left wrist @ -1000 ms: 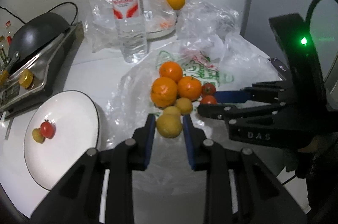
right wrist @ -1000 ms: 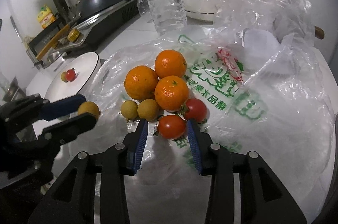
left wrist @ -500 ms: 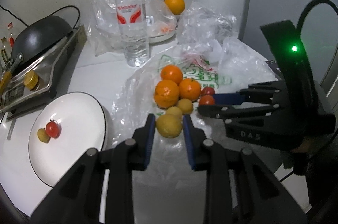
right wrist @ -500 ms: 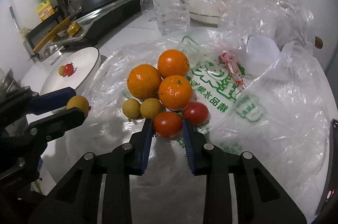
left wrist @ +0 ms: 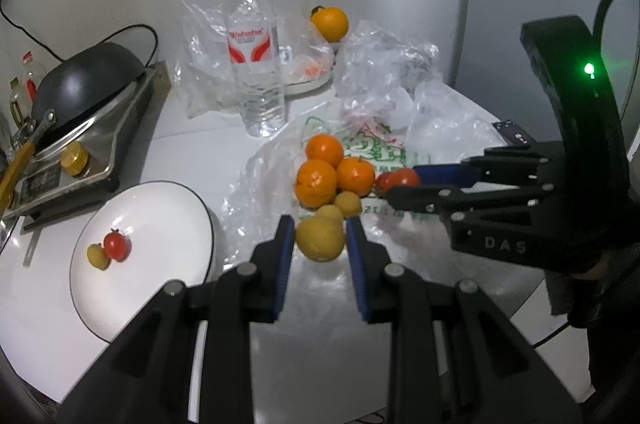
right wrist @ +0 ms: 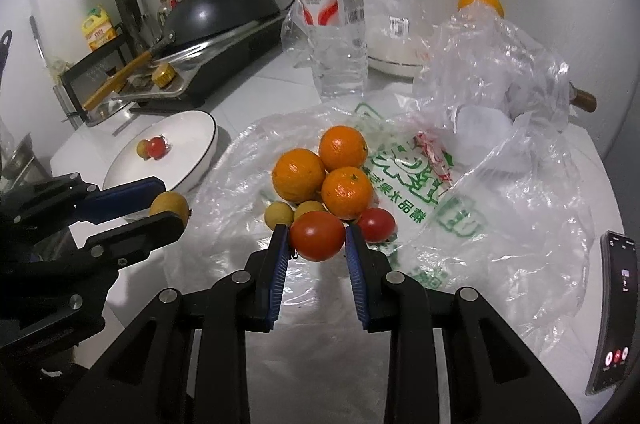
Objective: Organize fruits
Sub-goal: 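Grasp another red tomato with the right gripper, then carry the yellow fruit and the tomato over the white plate with both grippers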
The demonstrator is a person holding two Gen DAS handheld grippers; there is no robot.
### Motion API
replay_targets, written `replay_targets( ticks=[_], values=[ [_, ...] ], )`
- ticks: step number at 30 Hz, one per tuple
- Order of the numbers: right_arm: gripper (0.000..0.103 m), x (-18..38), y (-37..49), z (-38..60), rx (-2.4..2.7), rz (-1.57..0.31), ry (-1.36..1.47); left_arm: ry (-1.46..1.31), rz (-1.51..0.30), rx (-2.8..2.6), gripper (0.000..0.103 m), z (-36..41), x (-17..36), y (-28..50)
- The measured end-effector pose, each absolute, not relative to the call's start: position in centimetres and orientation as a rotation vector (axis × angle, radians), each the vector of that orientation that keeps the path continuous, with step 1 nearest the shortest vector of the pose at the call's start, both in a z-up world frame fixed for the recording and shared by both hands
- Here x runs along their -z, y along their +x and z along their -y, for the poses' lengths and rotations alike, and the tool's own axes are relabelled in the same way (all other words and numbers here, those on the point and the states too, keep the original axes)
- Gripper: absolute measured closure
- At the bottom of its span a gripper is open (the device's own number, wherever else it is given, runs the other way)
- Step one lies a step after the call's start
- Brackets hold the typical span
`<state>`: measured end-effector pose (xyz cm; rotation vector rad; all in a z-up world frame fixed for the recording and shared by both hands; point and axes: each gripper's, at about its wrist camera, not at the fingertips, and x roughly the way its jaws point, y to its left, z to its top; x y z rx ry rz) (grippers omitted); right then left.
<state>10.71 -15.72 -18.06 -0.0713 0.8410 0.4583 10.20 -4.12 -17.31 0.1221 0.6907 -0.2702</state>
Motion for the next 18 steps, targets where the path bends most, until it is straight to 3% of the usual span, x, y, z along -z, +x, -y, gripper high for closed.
replay_targets(
  ticks=[18],
  values=[
    [0.072, 15.6, 8.8, 12.6, -0.481, -0.798, -0.109, 0.088, -0.65, 0.23, 0.076, 0.3, 16.3, 8.2]
  ],
)
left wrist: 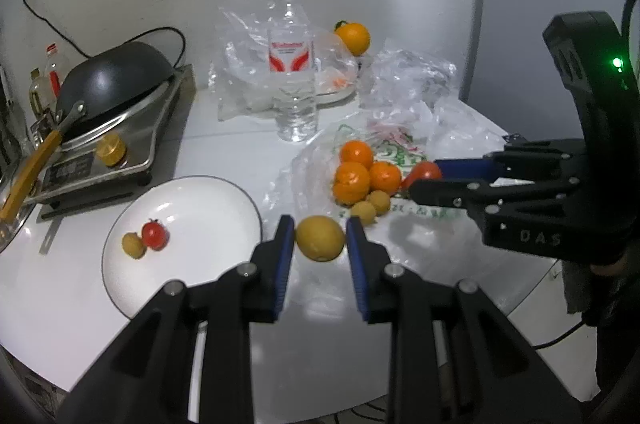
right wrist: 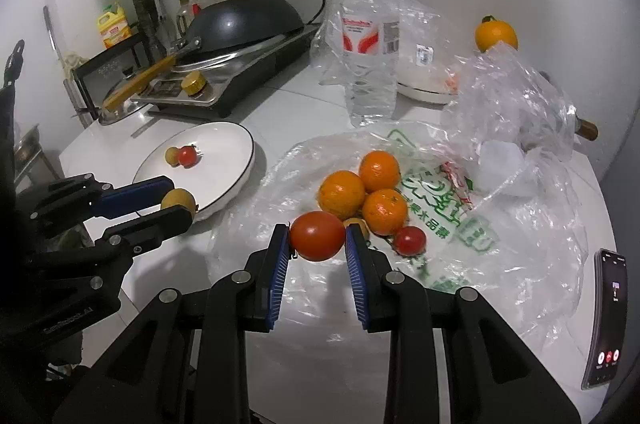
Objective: Organize fruits
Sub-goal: 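Carry the yellow fruit and the tomato over the white plate with both grippers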
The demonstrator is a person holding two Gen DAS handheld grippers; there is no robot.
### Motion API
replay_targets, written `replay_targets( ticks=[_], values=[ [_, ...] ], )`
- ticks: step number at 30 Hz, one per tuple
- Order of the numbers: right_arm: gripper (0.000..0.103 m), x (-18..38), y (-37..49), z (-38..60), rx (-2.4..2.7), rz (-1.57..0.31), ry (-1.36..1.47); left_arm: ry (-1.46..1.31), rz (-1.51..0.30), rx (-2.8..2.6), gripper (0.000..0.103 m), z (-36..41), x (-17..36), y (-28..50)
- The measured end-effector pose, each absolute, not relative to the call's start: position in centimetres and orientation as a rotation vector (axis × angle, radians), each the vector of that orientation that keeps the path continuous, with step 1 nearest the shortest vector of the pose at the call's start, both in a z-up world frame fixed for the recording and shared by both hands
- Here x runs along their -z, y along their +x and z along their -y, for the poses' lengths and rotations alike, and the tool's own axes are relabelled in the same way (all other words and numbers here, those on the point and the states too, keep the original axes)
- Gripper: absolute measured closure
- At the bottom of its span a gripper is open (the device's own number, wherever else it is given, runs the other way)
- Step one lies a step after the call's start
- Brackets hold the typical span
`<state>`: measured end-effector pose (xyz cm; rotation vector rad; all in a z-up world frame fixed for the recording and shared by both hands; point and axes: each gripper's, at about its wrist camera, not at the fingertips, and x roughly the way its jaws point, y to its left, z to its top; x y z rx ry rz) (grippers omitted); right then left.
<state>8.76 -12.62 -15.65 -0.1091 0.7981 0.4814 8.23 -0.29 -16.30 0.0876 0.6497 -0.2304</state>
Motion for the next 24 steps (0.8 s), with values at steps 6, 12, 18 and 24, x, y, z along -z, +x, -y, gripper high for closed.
replay_targets(
  ticks=[6, 12, 18, 24],
  values=[
    [0.072, 15.5, 8.5, 11.2, -0.495, -0.798, -0.123, 0.073, -0.644, 0.21, 0.076, -1.4, 16.3, 7.8],
    [0.072, 15.5, 8.5, 9.4, -0.514, -0.803, -0.14, 0.056, -0.644, 0.186, 0.076, -3.3, 16.4, 7.5],
    [0.072, 15.5, 8.7, 8.0, -0.528, -0.808, -0.155, 0.044, -0.642, 0.167, 0.076, -4.9, 16.5, 7.5],
    [0.072, 15.6, 9.0, 6.5, -0.54, -0.813, -0.171, 0.029, -0.64, 0.155, 0.076, -6.3, 16.6, 7.6]
  ],
)
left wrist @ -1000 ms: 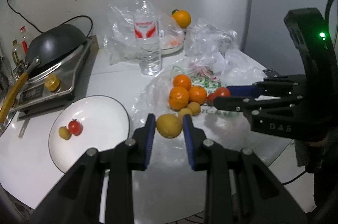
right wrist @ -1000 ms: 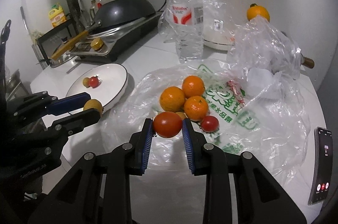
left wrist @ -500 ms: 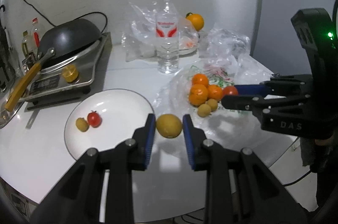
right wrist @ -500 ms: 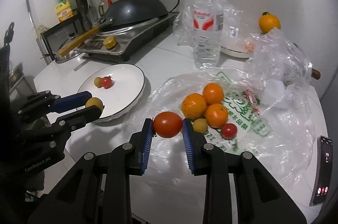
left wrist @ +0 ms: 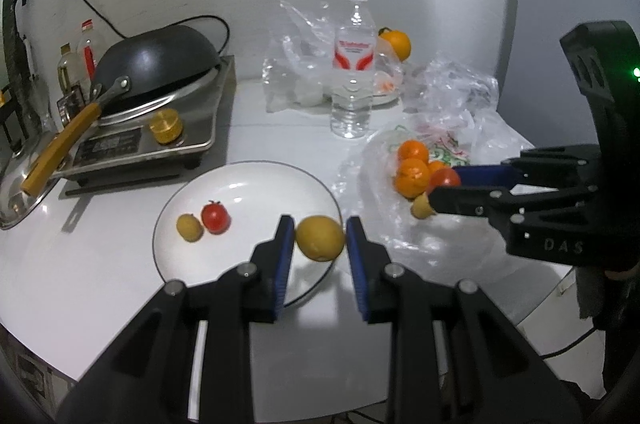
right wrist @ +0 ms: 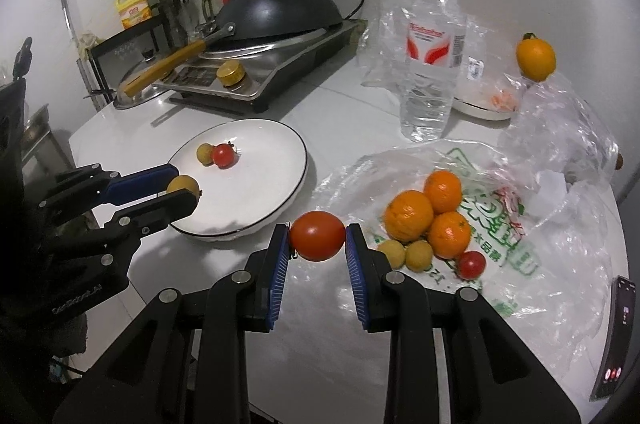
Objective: Organize fruits
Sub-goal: 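Carry the yellow fruit and the tomato over the white plate with both grippers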
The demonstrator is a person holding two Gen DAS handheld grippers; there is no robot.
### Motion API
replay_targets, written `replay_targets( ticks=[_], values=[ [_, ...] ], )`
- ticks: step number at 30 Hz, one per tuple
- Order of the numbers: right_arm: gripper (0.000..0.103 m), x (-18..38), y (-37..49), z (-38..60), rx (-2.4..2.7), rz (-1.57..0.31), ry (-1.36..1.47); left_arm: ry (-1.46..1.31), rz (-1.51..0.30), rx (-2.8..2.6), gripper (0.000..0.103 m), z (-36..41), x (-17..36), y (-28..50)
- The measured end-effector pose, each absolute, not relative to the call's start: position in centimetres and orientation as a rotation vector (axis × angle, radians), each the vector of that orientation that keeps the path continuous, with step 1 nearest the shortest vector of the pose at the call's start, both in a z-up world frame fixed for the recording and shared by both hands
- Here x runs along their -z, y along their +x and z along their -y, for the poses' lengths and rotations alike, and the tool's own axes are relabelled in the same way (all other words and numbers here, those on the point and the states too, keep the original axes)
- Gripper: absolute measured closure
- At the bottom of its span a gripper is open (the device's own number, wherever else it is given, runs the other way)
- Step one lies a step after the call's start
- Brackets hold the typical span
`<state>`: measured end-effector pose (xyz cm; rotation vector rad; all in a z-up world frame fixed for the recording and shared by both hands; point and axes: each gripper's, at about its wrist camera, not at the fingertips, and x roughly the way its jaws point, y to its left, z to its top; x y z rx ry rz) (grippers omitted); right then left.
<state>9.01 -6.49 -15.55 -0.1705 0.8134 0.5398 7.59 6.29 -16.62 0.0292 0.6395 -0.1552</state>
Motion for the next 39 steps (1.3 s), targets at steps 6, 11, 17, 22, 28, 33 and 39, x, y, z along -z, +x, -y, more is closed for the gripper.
replay_targets(
  ticks=[6, 11, 17, 22, 28, 33, 39],
  values=[
    [0.072, 15.7, 9.3, 4.8, -0.55, -0.823, -0.195, 0.006, -0.643, 0.14, 0.076, -8.1, 17.2, 8.0],
    [0.072, 15.9, 9.8, 3.4, -0.559, -0.83, -0.203, 0.007, -0.65, 0.123, 0.076, -9.6, 17.7, 8.4],
    [0.072, 16.4, 10.4, 1.7, -0.575, -0.842, -0.214, 0.003, -0.657, 0.099, 0.076, -11.2, 18.3, 9.1],
    [0.072, 16.8, 11.0, 0.6, -0.588, -0.851, -0.22, 0.007, -0.669, 0.078, 0.076, -12.3, 19.1, 9.8],
    [0.072, 17.3, 11.9, -0.3, -0.601, -0.864, -0.225, 0.014, -0.683, 0.051, 0.076, -13.3, 20.0, 10.6],
    [0.072, 17.7, 12.5, -0.9, -0.611, -0.872, -0.226, 0.028, -0.698, 0.029, 0.076, -13.9, 20.6, 11.3],
    [0.072, 18.3, 13.2, -1.4, -0.621, -0.883, -0.223, 0.043, -0.727, 0.012, 0.076, -14.3, 21.4, 12.2]
  ],
)
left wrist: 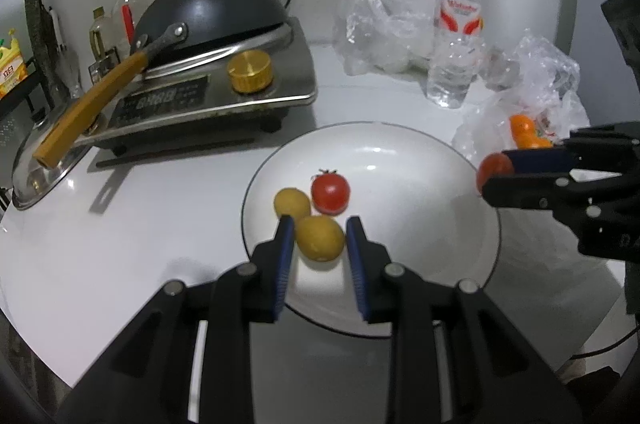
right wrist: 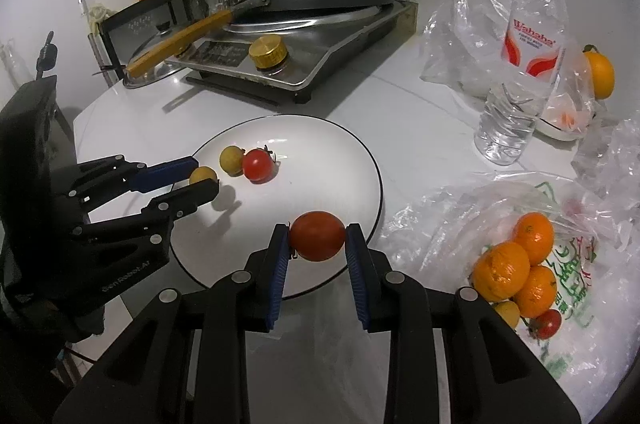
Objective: Organize fruits
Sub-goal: 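Carry the yellow fruit and the tomato over the white plate with both grippers, then lower and open both grippers to place the fruits on the plate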
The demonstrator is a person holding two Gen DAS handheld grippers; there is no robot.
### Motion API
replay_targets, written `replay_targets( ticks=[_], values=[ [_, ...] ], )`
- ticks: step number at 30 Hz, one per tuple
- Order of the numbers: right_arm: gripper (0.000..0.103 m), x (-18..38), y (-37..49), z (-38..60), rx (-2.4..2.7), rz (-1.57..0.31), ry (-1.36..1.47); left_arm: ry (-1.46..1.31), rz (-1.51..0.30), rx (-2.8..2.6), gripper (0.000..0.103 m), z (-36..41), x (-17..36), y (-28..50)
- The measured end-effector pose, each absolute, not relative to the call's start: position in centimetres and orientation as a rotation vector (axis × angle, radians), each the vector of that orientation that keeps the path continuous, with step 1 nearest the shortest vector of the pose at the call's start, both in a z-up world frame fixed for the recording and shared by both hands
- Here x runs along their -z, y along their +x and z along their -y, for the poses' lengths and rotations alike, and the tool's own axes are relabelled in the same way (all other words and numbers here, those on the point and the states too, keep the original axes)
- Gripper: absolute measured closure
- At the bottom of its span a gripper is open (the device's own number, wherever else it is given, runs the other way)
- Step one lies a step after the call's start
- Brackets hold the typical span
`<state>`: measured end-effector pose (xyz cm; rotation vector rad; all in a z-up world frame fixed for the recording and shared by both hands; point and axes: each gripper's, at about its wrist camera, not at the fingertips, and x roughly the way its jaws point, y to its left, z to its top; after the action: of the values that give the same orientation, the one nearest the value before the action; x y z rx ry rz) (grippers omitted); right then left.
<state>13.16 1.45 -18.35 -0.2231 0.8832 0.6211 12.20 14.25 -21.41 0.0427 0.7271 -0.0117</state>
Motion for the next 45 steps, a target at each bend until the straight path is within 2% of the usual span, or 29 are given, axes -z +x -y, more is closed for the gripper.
replay_targets(
  ticks=[19, 34, 45],
  values=[
    [0.072, 19.4, 15.3, -3.5, -0.644, -0.901, -0.231, 0.013, -0.763, 0.002, 0.074, -15.6, 22.3, 13.4],
    [0.072, 19.0, 17.1, -7.3, -0.666, -0.893, -0.261, -0.05, -0.681, -0.003, 0.074, -18.5, 20.2, 12.7],
    [0.072, 19.7, 19.4, -10.7, -0.672, -0.904, -0.242, -0.082, -0.663, -0.005, 0.074, -21.0, 20.8, 12.3]
  ],
)
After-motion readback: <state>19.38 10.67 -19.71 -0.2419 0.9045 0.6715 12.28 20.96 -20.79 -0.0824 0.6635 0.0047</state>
